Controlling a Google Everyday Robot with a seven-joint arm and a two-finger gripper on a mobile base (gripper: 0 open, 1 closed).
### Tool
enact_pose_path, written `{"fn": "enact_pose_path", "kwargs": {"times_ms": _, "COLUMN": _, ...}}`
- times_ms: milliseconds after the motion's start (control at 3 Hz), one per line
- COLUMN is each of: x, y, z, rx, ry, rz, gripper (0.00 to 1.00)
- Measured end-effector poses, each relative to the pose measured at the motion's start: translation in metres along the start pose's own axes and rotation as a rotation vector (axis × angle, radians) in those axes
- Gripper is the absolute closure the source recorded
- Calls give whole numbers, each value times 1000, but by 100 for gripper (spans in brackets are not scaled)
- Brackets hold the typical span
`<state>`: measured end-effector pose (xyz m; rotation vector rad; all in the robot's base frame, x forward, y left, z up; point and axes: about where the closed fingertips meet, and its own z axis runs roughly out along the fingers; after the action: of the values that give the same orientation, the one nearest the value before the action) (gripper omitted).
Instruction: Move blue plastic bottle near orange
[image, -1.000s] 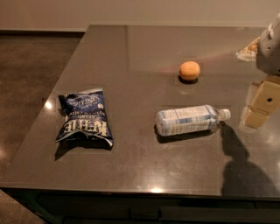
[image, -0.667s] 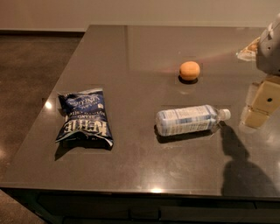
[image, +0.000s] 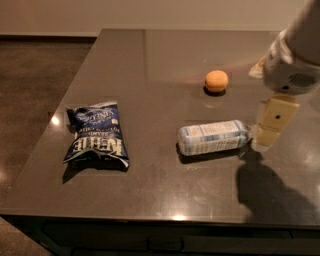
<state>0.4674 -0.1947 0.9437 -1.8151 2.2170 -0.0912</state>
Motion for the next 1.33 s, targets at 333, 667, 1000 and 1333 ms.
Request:
{"fn": "enact_pose_path", "kwargs": {"times_ms": 333, "x": -12, "y": -11, "z": 35, "rx": -61, "ry": -6, "rz": -32, "gripper": 0}}
{"fn": "enact_pose_path", "kwargs": {"times_ms": 667, "x": -17, "y": -10, "z": 62, "rx": -98, "ry": -13, "rz": -66, "gripper": 0}}
{"fn": "enact_pose_path", "kwargs": {"times_ms": 1000, "x": -19, "y": -3, "z": 83, "rx": -123, "ry": -22, "rz": -98, "gripper": 2}}
{"fn": "enact_pose_path", "kwargs": {"times_ms": 1333, "x": -21, "y": 3, "z": 94, "rx": -142, "ry": -23, "rz": -115, "gripper": 25}}
